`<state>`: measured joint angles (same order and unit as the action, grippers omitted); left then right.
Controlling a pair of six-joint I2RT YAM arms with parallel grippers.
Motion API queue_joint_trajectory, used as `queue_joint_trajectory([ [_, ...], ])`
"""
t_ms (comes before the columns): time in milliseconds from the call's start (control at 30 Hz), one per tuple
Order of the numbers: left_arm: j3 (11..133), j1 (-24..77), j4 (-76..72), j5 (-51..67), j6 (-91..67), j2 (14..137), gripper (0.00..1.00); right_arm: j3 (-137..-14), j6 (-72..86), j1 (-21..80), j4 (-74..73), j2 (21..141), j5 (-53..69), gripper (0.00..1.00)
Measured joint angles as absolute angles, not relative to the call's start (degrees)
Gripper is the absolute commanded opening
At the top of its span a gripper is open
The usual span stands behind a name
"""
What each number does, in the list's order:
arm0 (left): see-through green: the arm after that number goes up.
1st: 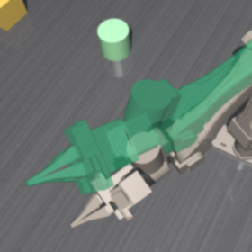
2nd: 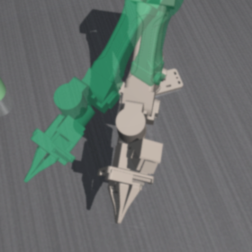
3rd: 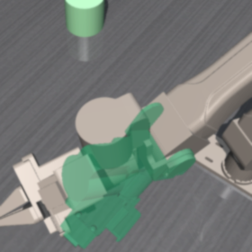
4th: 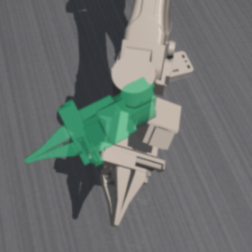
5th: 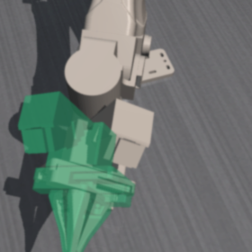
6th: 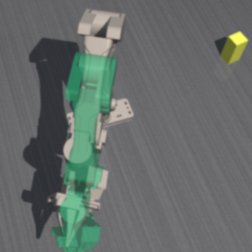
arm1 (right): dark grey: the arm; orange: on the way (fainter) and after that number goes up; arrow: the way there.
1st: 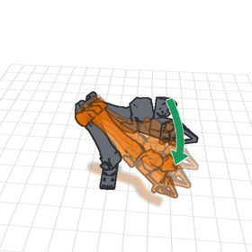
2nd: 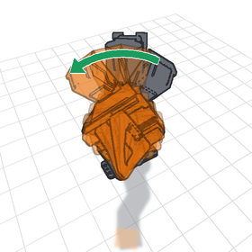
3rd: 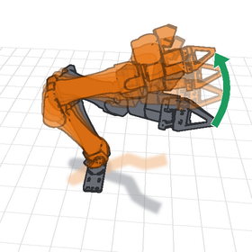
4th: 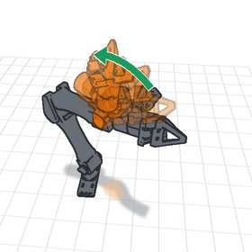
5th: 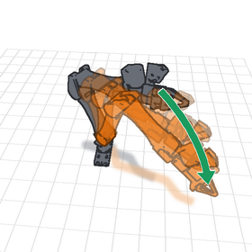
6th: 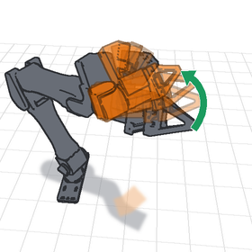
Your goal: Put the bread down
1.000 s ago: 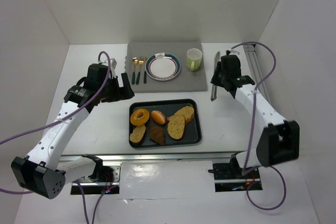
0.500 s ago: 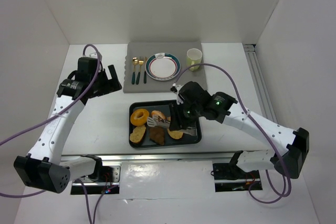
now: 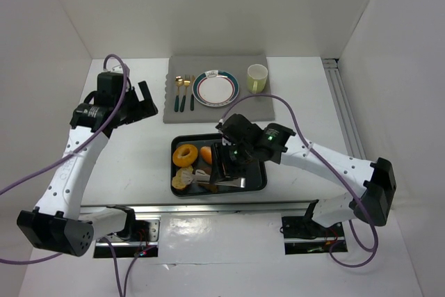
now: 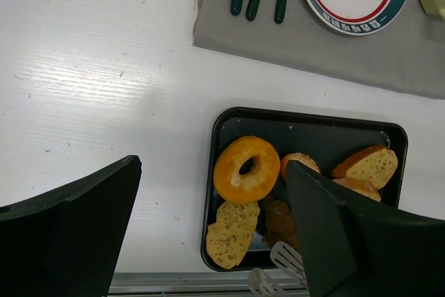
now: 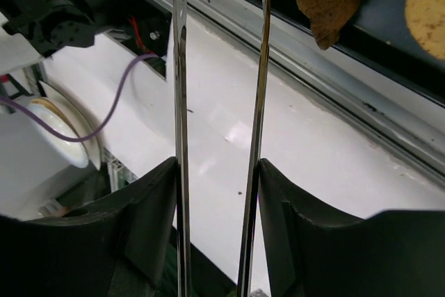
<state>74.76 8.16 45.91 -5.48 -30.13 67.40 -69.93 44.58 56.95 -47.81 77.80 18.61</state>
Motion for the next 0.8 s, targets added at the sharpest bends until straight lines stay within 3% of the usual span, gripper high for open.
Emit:
queue_joint_trajectory([
  [800,72.47,8.16,45.98,-3.70,-30.13,66.57,0.98,-69.01,48.34,58.11,-42.52,86.76,21.69,0.60],
])
